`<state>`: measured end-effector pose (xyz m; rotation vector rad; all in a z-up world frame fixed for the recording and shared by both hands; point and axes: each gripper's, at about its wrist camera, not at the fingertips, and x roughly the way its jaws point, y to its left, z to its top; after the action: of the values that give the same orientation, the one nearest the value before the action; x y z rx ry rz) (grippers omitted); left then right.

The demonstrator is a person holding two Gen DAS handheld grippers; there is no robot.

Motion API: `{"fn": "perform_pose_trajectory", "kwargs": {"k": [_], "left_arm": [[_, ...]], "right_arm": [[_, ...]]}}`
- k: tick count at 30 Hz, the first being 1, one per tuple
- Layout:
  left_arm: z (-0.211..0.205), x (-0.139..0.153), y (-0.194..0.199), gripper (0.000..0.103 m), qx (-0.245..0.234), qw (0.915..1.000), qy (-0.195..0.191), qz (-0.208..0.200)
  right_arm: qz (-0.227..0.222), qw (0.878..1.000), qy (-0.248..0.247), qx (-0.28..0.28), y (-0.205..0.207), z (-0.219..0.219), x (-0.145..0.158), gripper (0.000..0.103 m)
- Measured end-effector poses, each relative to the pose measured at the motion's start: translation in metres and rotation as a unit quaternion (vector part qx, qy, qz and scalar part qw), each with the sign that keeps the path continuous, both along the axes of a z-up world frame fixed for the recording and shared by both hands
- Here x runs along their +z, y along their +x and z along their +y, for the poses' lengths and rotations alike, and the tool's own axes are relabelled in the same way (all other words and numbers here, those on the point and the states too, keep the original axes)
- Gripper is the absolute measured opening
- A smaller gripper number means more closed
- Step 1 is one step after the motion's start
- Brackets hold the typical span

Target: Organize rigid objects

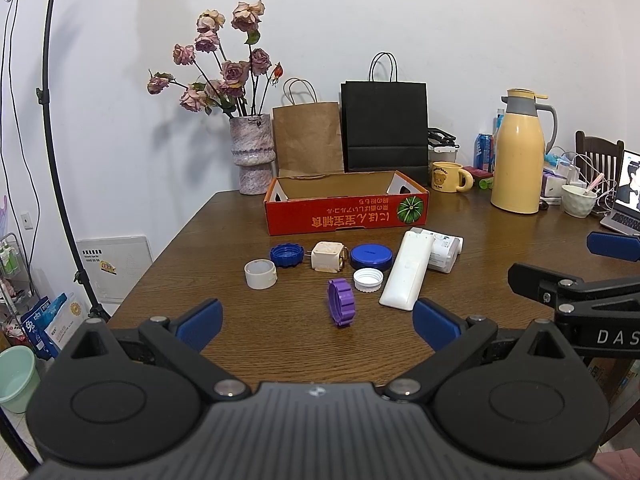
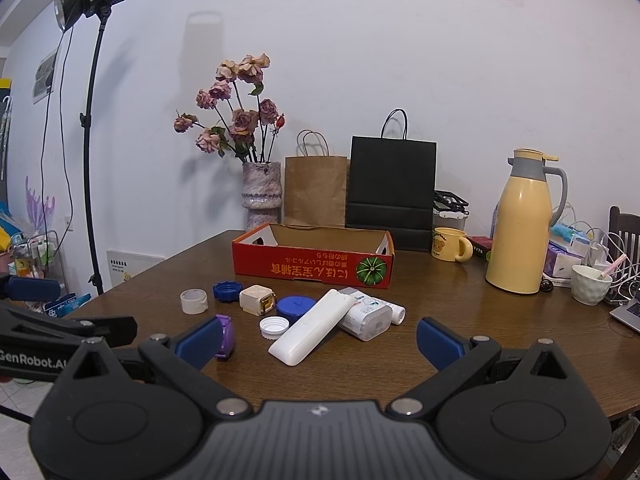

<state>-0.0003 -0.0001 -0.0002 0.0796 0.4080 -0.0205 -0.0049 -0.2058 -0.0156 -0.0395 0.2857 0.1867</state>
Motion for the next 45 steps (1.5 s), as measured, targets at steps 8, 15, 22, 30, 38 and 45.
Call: {"fn": "perform_pose_trajectory", "kwargs": {"k": [8,15,22,30,38,45], "left_arm": [[0.000,0.000,0.000,0.103,0.000,1.0000,-0.001,0.000],[-0.001,-0.003,0.000,0.103,0.000,1.0000,0.000,0.002],[-0.001,-0.006,0.002,0.103,0.000,1.0000,-0.001,0.004],[0.001,-0.011,0.014,0.103,0.003,0.9999,-0.002,0.015],[-0.001,-0.024,0.036,0.103,0.001,0.9995,0.000,0.033],[-0.001,-0.032,0.056,0.103,0.003,0.9990,-0.003,0.045]], "right_arm": [[0.001,1.000,0.000,0.000,0.000,0.000,0.002,0.103],[0.000,1.000,-0.001,0.000,0.000,0.001,0.000,0.103],[0.000,1.000,-0.001,0.000,-0.001,0.001,0.000,0.103],[0.006,1.000,-0.003,-0.006,0.013,-0.005,-0.003,0.103],[0.028,0.999,-0.003,-0.018,0.038,-0.008,-0.016,0.103],[0.038,0.999,-0.004,-0.024,0.054,-0.010,-0.022,0.103]]}}
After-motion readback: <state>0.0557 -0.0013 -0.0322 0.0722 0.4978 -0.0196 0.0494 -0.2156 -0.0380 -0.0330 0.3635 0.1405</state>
